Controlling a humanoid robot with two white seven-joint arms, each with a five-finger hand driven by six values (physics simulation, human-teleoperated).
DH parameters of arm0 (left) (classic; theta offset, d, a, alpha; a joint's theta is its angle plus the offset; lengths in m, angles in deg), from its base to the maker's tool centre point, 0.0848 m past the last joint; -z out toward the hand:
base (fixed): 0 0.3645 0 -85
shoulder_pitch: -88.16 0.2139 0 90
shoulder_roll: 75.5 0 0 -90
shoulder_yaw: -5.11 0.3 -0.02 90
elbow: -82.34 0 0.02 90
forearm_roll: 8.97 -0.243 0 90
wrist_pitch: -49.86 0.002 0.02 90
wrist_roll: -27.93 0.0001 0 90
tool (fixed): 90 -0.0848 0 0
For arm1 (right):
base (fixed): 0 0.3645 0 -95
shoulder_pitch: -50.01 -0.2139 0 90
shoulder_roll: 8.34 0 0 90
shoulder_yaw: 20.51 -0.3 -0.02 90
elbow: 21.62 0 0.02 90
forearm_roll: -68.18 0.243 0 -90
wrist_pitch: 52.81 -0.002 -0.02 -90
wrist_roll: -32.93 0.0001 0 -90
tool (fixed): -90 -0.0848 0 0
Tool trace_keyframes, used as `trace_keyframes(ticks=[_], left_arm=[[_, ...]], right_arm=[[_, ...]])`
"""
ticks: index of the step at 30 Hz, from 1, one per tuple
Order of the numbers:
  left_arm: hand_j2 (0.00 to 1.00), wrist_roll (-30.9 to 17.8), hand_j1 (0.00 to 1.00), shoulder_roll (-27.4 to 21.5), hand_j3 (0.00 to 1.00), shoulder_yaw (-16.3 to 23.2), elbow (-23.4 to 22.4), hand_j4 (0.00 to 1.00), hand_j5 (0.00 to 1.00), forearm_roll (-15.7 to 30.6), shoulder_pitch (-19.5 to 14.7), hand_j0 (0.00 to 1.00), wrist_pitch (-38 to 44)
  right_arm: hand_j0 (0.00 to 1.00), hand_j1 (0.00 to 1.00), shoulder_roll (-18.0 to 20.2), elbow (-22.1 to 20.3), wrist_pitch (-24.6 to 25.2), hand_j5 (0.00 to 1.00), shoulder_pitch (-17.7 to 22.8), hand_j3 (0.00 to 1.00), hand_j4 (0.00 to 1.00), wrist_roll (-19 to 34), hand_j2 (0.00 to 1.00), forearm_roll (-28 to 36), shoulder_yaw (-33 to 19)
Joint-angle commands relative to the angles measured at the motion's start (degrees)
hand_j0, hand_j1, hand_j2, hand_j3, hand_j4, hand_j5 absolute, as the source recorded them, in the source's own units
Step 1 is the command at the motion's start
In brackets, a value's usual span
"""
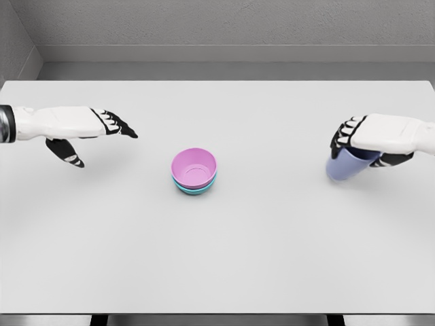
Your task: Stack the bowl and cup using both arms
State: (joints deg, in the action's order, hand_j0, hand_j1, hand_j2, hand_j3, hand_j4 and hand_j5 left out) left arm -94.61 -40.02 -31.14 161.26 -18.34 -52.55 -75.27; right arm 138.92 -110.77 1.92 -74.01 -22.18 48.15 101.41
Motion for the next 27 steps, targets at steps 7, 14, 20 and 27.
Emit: trace_keyframes(ticks=[7,14,20,27], left_arm=[[1.0,0.02,1.0,-0.06,1.0,-0.05,0.0,1.0,1.0,0.32,0.0,1.0,0.14],[1.0,0.02,1.0,-0.06,1.0,-0.05,0.0,1.0,1.0,0.32,0.0,1.0,0.14],[1.0,0.02,1.0,-0.06,1.0,-0.05,0.0,1.0,1.0,0.32,0.0,1.0,0.14],[1.0,0.02,1.0,-0.06,1.0,-0.05,0.0,1.0,1.0,0.32,0.0,1.0,0.14]], right_arm=[[0.46,0.46,-4.78,1.52,0.27,0.46,-3.25,0.46,0.46,0.11,0.46,5.44,-1.15],[0.46,0.46,-9.26,1.69,0.27,0.46,-5.36,0.46,0.46,0.11,0.46,5.53,-1.42],[0.46,0.46,-13.04,1.6,0.27,0.46,-6.51,0.46,0.46,0.11,0.46,5.44,-1.33],[0.46,0.46,-13.75,1.6,0.27,0.46,-6.59,0.46,0.46,0.11,0.46,5.44,-1.33]])
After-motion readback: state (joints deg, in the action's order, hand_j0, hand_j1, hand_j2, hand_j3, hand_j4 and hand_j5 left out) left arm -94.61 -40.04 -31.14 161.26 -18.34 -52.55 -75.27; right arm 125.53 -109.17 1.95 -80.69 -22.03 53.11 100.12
